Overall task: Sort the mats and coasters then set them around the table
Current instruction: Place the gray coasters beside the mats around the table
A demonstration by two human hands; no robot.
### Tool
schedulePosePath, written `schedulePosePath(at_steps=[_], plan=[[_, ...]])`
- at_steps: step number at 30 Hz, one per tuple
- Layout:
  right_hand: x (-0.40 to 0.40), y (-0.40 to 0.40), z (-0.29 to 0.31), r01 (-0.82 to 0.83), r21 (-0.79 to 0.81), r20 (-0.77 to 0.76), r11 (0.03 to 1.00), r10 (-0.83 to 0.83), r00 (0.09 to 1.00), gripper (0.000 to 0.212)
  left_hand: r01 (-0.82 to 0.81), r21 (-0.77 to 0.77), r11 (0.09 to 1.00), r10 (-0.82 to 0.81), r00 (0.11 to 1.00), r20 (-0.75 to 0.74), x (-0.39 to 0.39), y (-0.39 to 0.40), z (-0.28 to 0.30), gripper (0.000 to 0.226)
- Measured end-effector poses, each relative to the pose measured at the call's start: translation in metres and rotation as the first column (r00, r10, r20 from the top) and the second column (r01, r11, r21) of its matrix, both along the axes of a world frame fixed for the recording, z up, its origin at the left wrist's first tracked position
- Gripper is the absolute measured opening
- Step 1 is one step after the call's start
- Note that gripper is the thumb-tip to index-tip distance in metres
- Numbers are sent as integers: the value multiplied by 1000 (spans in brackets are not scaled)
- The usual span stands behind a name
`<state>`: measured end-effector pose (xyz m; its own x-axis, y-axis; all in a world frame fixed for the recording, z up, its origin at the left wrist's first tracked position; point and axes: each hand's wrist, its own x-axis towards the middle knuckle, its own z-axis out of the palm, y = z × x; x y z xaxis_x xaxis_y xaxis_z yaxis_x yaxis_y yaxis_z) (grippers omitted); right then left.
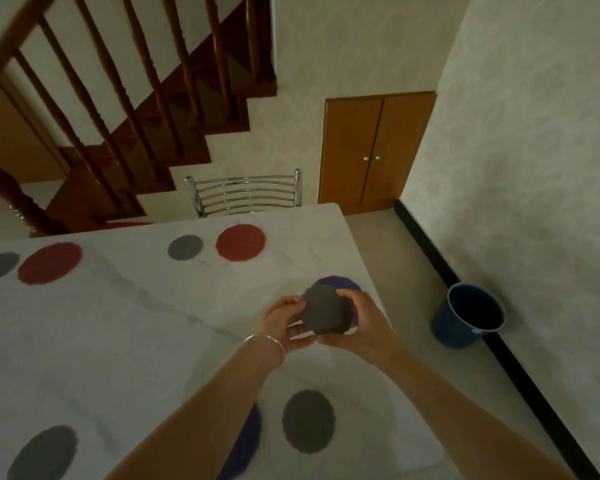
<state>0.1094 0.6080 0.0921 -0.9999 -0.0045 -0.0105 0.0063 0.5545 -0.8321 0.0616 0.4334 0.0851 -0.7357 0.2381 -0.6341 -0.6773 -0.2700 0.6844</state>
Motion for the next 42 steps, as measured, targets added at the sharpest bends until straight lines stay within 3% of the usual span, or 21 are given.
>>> schedulePosePath(at_steps=[8,11,13,16,19,23,28,30,36,42], plan=[[-112,85,-31,-206,188,-17,960,213,977,86,-152,-85,985,153,988,3,-79,85,-16,10],[-145,103,-36,-265,276,-38,924,286,957,77,-221,-188,957,215,975,-51,-107,110,-18,11],[-166,109,-39,-277,301,-63,913,309,949,74,-260,-337,905,220,964,-151,-123,119,-20,20],[-192,106,-39,-269,329,-97,905,316,944,76,-259,-635,728,-9,922,-386,-141,121,-28,37],[-214,103,-46,-270,296,-103,916,311,945,77,-255,-781,571,-242,856,-457,-158,118,-39,49],[-243,99,-68,-310,257,-71,915,337,939,74,-216,-782,585,-309,832,-461,-191,117,-63,55],[-273,88,-106,-278,214,-20,936,289,957,77,-194,-880,435,-447,801,-397,-217,119,-104,48],[-278,85,-121,-308,263,17,914,315,949,78,-172,-902,397,-475,802,-362,-219,114,-118,44],[-275,80,-143,-302,445,39,843,319,947,71,-191,-967,167,-644,722,-253,-214,100,-136,46],[-269,81,-145,-272,501,18,822,304,953,59,-172,-978,123,-680,703,-209,-212,101,-132,44]])
